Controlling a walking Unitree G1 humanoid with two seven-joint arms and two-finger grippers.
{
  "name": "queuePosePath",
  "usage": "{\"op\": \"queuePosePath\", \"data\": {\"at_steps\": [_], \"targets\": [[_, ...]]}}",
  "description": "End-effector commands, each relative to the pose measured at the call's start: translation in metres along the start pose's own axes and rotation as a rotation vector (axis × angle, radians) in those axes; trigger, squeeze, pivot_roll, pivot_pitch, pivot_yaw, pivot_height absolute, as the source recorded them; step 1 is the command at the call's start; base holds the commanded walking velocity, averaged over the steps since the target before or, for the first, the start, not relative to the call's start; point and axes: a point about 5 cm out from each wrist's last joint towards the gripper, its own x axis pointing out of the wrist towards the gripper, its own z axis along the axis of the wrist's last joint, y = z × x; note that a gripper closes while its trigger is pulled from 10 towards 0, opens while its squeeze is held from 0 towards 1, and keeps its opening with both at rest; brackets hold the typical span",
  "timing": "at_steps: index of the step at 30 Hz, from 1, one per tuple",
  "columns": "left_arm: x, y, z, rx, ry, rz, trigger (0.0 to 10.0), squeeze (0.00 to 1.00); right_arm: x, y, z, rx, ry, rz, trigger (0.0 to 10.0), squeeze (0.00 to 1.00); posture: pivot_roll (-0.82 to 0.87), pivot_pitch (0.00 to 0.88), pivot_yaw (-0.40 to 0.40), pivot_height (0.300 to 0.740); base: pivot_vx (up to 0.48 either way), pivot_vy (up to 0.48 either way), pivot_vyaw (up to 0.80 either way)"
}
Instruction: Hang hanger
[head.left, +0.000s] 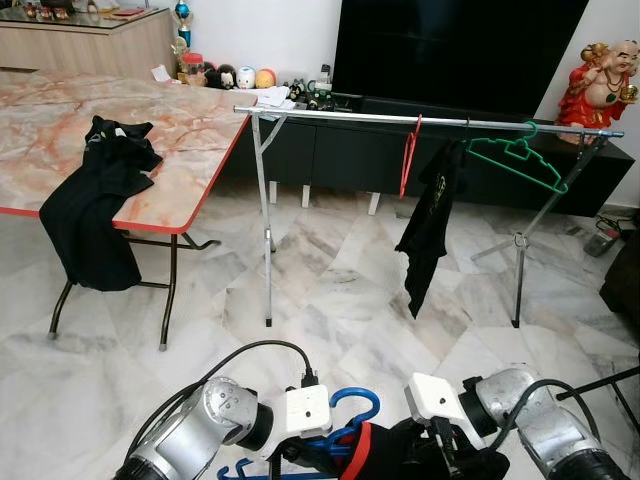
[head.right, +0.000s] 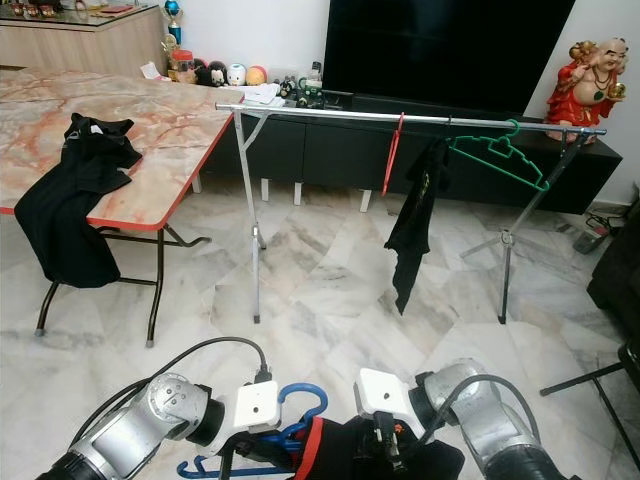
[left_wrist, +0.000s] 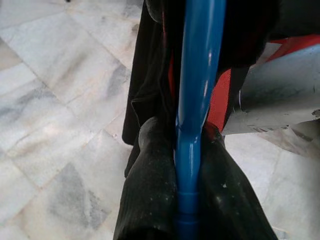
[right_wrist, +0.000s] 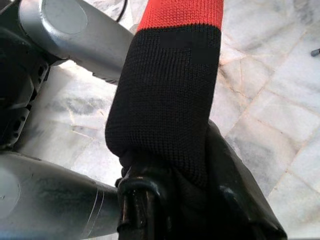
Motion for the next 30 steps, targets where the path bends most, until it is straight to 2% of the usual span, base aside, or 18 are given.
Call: {"op": "queuePosePath", "data": {"at_steps": [1,2,6,7,8,9,10,12,13,22,26,27,29,30], "targets": [[-0.012,0.012,-0.016,-0.015,0.119,0.089,0.0,0.0,0.008,0.013,0.013,-0.126,-0.023,0.194,10.0,0.0,0.07,0.0,-0.088,0.74,0.0,0.0,0.0],[-0.011,0.012,-0.016,-0.017,0.116,0.088,0.0,0.0,0.007,0.016,0.008,-0.131,0.019,0.205,10.0,0.0,0.07,0.0,-0.088,0.74,0.0,0.0,0.0],[-0.009,0.011,-0.015,-0.017,0.114,0.084,0.0,0.0,0.006,0.017,0.003,-0.116,0.046,0.198,10.0,0.0,0.06,0.0,-0.088,0.74,0.0,0.0,0.0],[-0.009,0.011,-0.015,-0.016,0.114,0.083,0.0,0.0,0.006,0.017,0.002,-0.111,0.052,0.198,10.0,0.8,0.06,0.0,-0.087,0.74,0.0,0.0,0.0],[-0.008,0.01,-0.015,-0.015,0.113,0.082,0.0,0.0,0.006,0.018,0.002,-0.1,0.051,0.2,10.0,1.0,0.06,0.0,-0.087,0.74,0.0,0.0,0.0],[-0.007,0.01,-0.014,-0.013,0.109,0.08,0.0,0.0,0.007,0.018,0.003,-0.098,0.036,0.197,10.0,1.0,0.06,0.0,-0.086,0.74,0.0,0.0,0.0],[-0.007,0.01,-0.014,-0.012,0.108,0.079,0.0,0.0,0.007,0.017,0.004,-0.103,0.026,0.19,10.0,0.95,0.06,0.0,-0.084,0.74,0.0,0.0,0.0],[-0.007,0.01,-0.013,-0.011,0.107,0.078,0.0,0.0,0.008,0.017,0.005,-0.108,0.021,0.184,10.0,0.95,0.06,0.0,-0.082,0.74,0.0,0.0,0.0],[-0.007,0.01,-0.013,-0.009,0.108,0.078,0.0,0.0,0.008,0.017,0.006,-0.106,0.011,0.186,10.0,0.0,0.06,0.0,-0.083,0.74,0.0,0.0,0.0],[-0.008,0.012,-0.015,0.004,0.126,0.076,0.0,0.0,0.007,0.017,0.011,-0.101,-0.024,0.197,10.0,0.0,0.06,0.0,-0.079,0.74,0.0,0.0,0.0],[-0.008,0.011,-0.017,0.007,0.145,0.069,0.0,0.0,0.005,0.02,0.017,-0.08,-0.098,0.199,10.0,0.0,0.06,0.0,-0.075,0.74,0.0,0.0,0.0],[-0.008,0.011,-0.018,0.009,0.152,0.067,0.0,0.0,0.004,0.02,0.016,-0.081,-0.077,0.203,10.0,0.0,0.06,0.0,-0.075,0.74,0.0,0.0,0.0],[-0.009,0.011,-0.019,0.01,0.158,0.068,0.0,0.0,0.001,0.018,0.003,-0.109,0.058,0.189,10.0,0.0,0.06,0.0,-0.075,0.74,0.0,0.0,0.0],[-0.009,0.011,-0.019,0.01,0.158,0.068,0.0,0.0,0.001,0.018,0.003,-0.109,0.058,0.189,10.0,0.0,0.06,0.0,-0.075,0.74,0.0,0.0,0.0]]}}
